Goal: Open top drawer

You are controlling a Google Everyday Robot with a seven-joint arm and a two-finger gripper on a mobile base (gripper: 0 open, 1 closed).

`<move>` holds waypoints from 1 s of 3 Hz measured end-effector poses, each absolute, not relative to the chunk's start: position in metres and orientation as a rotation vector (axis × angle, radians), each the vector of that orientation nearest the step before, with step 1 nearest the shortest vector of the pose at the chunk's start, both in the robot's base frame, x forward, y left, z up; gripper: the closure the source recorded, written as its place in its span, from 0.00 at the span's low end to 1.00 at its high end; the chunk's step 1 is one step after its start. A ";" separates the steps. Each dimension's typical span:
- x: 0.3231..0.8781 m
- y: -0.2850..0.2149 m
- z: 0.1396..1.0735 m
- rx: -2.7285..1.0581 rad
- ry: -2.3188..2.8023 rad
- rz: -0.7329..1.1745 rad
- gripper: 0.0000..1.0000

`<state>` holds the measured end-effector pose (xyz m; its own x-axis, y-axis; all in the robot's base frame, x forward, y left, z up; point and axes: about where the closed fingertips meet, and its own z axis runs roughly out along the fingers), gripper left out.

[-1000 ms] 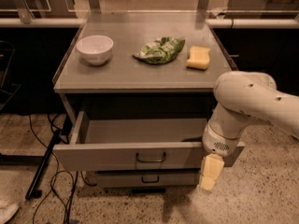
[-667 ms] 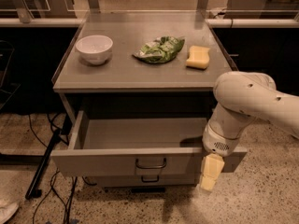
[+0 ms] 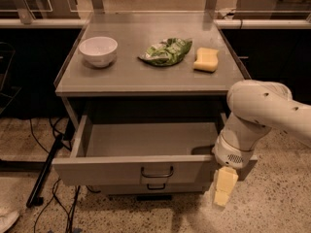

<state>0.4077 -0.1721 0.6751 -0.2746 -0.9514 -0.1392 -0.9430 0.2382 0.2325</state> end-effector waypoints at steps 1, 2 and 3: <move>0.389 -0.186 0.668 1.844 -2.436 -0.446 0.00; 0.389 -0.186 0.669 1.844 -2.436 -0.446 0.00; 0.372 -0.197 0.667 1.819 -2.427 -0.471 0.00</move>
Offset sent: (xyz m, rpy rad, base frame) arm -0.0609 -0.0433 -0.0186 -0.0002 0.0904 -0.0162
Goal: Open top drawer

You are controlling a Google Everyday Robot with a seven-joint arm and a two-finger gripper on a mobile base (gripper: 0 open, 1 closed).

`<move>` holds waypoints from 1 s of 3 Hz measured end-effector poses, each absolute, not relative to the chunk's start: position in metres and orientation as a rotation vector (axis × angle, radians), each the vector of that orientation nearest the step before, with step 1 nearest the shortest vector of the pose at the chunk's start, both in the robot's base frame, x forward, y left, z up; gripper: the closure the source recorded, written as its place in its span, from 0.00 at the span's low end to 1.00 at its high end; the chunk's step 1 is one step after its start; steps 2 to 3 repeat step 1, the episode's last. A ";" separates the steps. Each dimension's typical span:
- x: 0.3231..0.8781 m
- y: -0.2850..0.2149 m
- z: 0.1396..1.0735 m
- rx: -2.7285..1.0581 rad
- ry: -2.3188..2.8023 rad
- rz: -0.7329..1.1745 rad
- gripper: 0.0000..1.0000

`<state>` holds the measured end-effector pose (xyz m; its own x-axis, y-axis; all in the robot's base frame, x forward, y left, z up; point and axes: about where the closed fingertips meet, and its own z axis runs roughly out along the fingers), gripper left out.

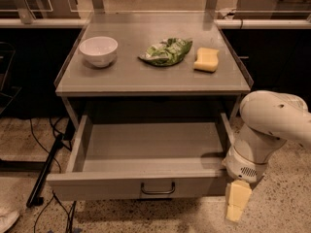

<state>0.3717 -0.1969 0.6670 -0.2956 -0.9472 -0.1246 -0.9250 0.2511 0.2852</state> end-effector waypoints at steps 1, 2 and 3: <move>0.372 -0.197 0.667 1.819 -2.427 -0.471 0.00; 0.372 -0.197 0.667 1.819 -2.427 -0.471 0.00; 0.372 -0.197 0.667 1.819 -2.427 -0.471 0.00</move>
Offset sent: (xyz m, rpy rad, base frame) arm 0.0000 0.0000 0.0000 0.0000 0.0000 0.0000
